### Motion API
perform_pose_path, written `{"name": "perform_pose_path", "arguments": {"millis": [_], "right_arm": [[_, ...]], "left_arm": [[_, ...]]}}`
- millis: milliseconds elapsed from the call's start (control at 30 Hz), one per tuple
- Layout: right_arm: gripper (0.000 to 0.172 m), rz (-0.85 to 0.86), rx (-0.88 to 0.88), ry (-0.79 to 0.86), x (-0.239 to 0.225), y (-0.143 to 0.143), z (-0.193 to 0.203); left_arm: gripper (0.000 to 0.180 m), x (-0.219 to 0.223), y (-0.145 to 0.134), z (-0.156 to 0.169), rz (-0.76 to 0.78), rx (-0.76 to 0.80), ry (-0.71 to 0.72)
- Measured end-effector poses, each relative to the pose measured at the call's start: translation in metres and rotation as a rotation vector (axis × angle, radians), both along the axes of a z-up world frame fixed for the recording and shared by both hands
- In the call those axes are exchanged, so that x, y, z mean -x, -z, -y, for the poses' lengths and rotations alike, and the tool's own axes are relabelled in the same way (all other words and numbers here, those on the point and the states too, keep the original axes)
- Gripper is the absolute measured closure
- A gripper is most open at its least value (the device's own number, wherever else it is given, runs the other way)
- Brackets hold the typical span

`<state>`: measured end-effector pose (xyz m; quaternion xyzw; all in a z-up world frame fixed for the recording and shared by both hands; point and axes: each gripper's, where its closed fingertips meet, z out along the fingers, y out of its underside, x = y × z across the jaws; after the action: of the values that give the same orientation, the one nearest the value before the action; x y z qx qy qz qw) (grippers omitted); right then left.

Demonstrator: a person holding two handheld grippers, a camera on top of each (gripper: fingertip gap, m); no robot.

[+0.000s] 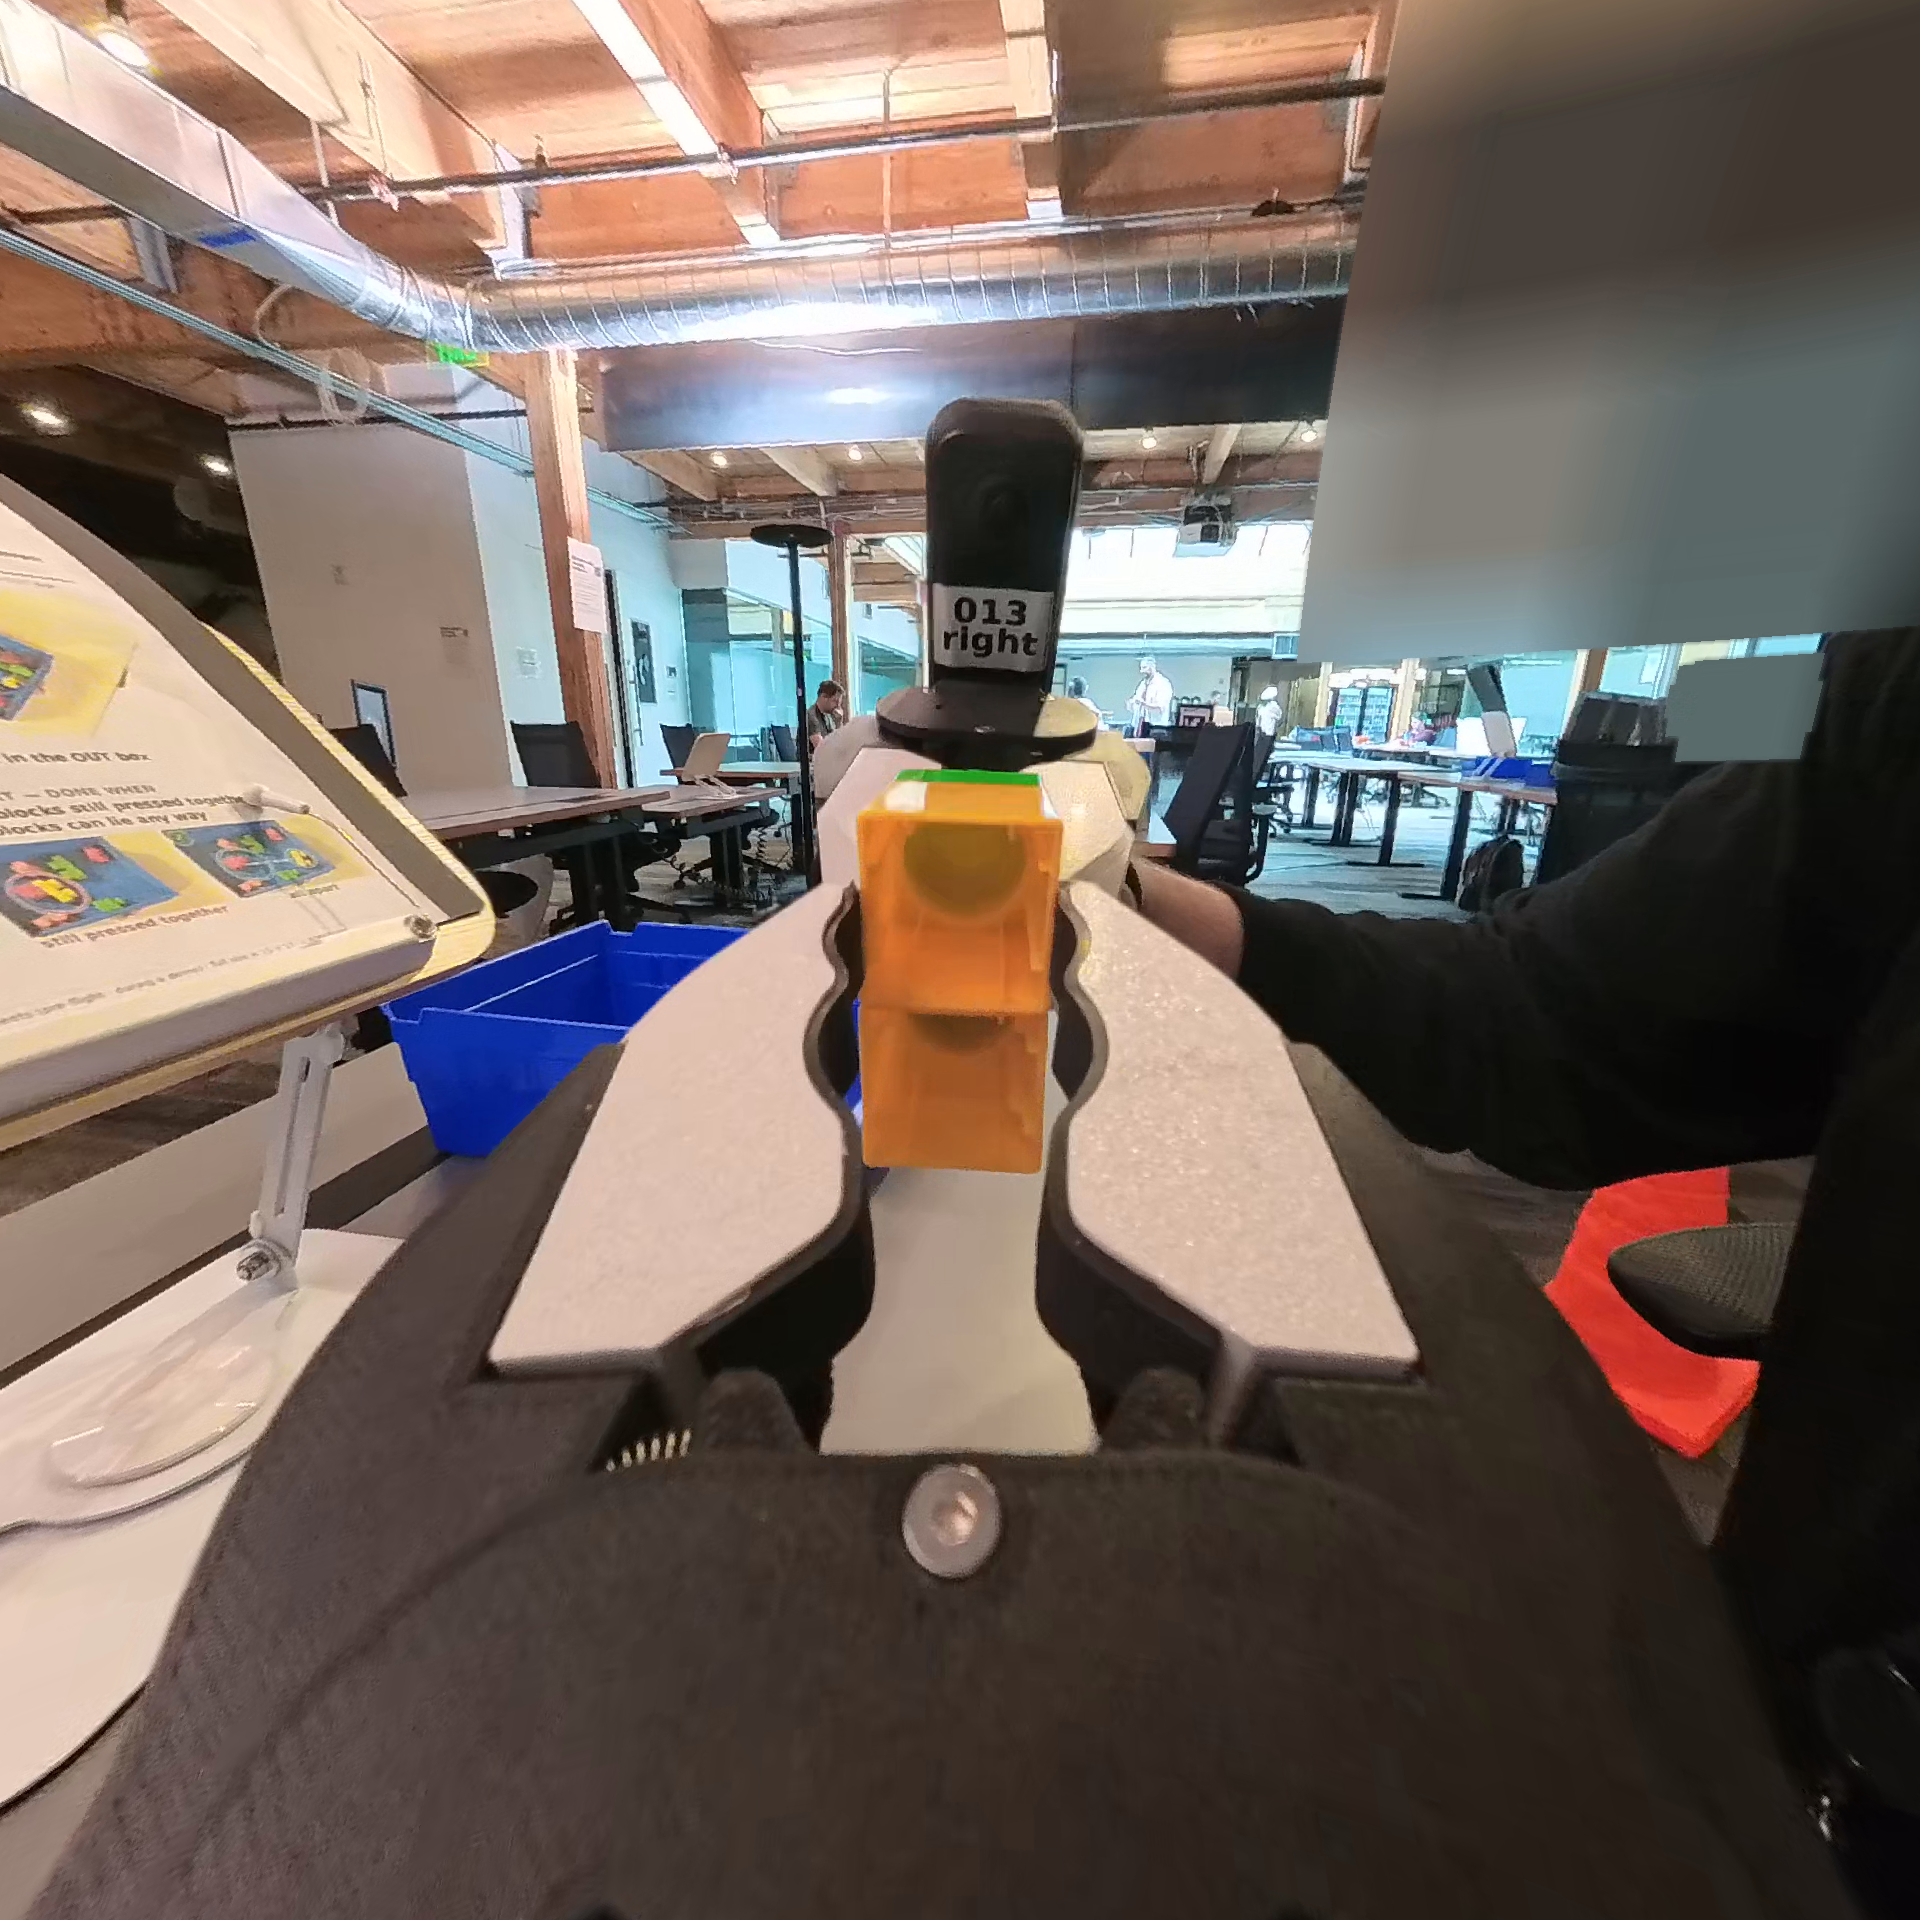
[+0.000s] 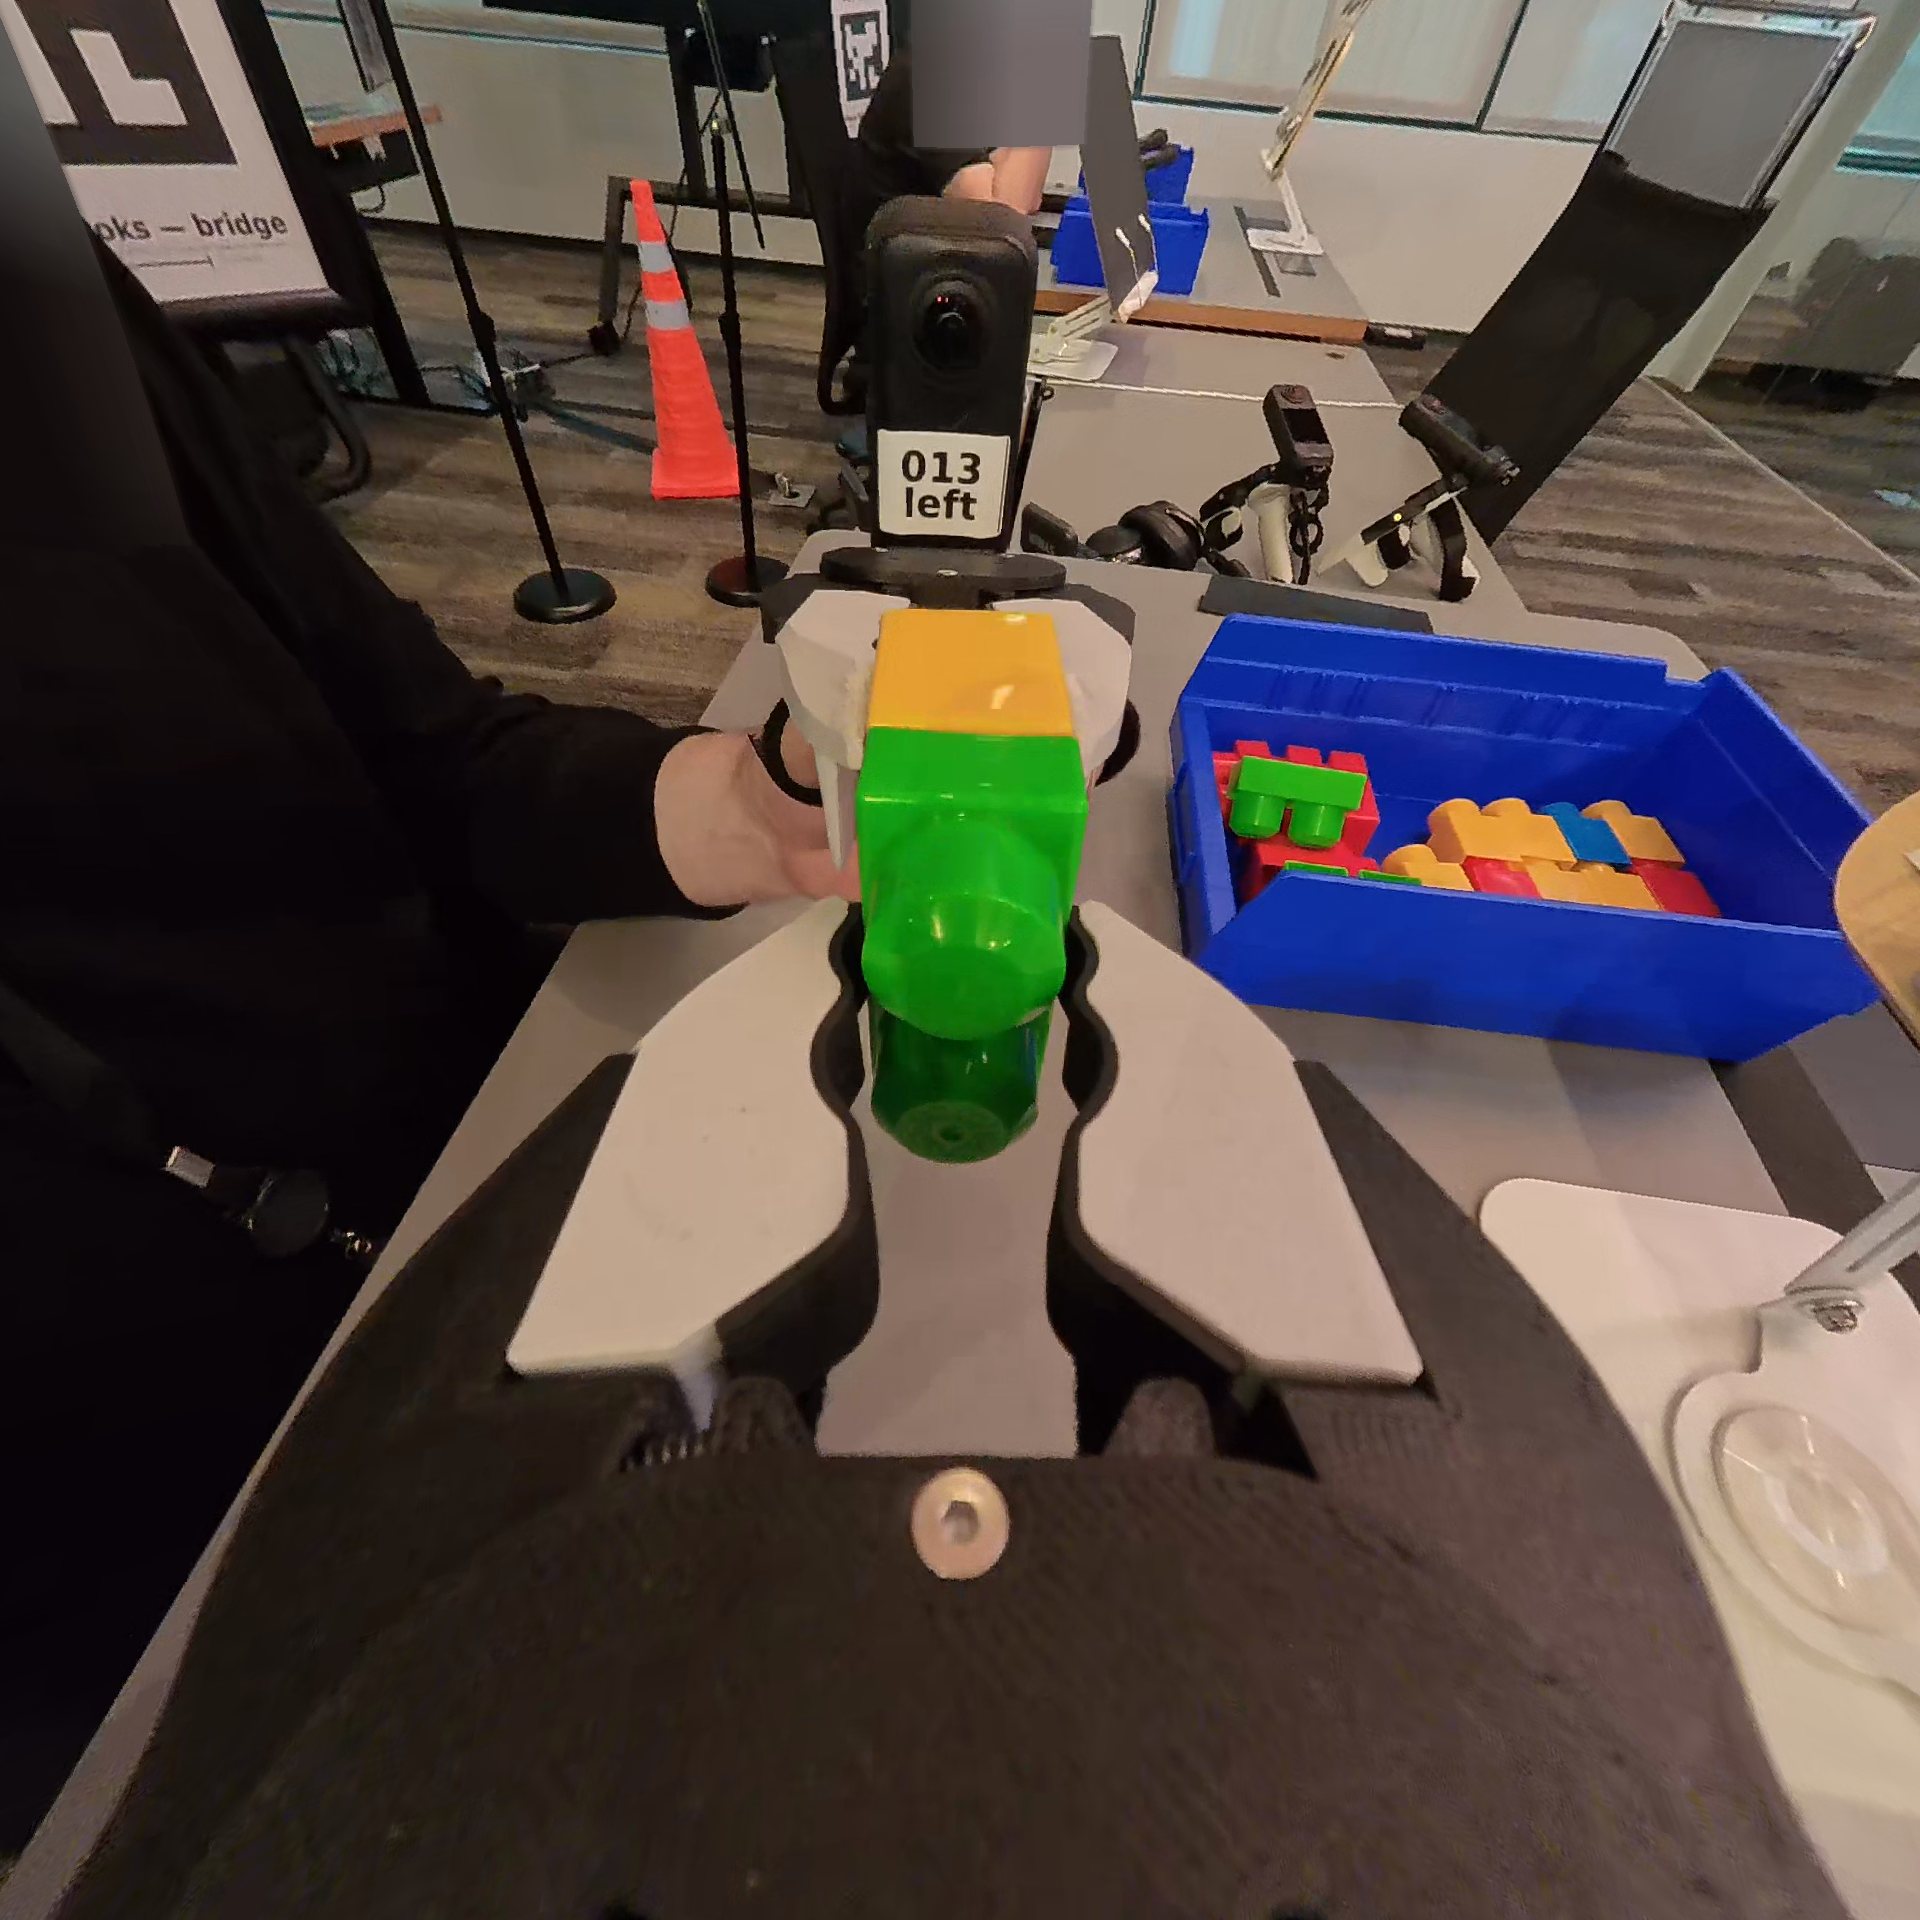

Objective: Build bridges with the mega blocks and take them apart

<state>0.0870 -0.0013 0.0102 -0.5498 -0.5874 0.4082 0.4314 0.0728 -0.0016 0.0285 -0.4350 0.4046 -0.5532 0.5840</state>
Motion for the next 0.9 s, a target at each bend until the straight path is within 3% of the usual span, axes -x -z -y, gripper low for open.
{"name": "perform_pose_path", "arguments": {"millis": [333,900], "right_arm": [[0.137,-0.206,0.052,0.011,-0.003,-0.023,-0.002],[0.137,-0.085,0.017,0.006,-0.008,-0.015,0.001]], "left_arm": [[0.147,0.000,-0.001,-0.001,0.017,0.011,-0.003],[0.147,-0.007,0.007,0.000,-0.028,-0.003,-0.013]]}}
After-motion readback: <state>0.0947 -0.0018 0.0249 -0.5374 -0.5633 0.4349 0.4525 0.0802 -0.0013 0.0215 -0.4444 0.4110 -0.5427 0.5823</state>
